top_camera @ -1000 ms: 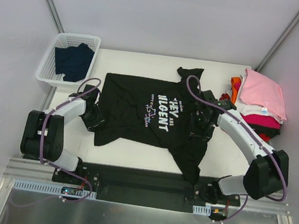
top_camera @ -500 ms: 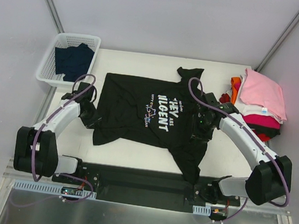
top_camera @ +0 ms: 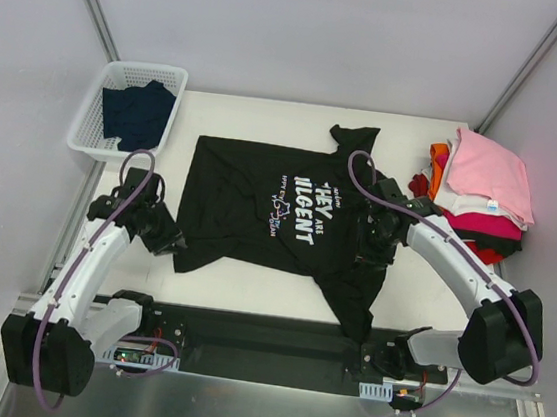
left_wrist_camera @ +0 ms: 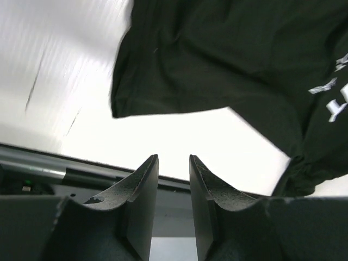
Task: Fold and stack the t-shirts
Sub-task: Flatten out the tshirt
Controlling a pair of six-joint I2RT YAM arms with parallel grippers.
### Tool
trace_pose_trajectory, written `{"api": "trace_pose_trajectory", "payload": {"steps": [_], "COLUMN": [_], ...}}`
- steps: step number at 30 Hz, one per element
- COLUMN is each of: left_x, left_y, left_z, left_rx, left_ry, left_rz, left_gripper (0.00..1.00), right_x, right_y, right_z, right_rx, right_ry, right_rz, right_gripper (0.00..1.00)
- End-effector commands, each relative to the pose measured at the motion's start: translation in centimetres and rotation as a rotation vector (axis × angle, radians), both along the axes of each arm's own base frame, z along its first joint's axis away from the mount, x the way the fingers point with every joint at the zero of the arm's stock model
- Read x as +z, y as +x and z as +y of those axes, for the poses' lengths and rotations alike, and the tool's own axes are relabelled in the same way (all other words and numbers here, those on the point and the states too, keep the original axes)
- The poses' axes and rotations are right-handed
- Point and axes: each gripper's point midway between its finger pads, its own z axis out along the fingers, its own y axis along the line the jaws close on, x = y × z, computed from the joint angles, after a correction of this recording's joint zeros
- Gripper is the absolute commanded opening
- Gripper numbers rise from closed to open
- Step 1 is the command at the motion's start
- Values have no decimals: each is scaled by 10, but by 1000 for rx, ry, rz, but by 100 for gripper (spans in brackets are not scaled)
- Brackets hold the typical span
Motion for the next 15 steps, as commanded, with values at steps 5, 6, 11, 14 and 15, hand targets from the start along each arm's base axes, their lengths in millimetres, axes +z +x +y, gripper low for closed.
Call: {"api": "trace_pose_trajectory", "payload": {"steps": [5, 6, 11, 14, 15], "left_x": [-20, -27, -37, -37, -36], "left_y": [-52, -57, -56, -45, -41], "left_z": [-5, -6, -5, -4, -5], "left_rx": [44, 45, 49, 37, 31], "left_ry": [-55, -56, -50, -36, -41], "left_rz": [142, 167, 201, 198, 194], "left_gripper": [33, 34, 36, 36, 36], "right_x": [-3, -7, -15, -18, -18], "right_y": [-4, -7, -30, -55, -63], "right_z": [2, 0, -7, -16, -18], "right_rx": [5, 6, 21, 6, -10], "right_ry": [-5, -14, -13, 2, 6], "right_rz": [-8, 9, 53, 68, 82], "right_gripper": [30, 30, 31, 34, 34]}}
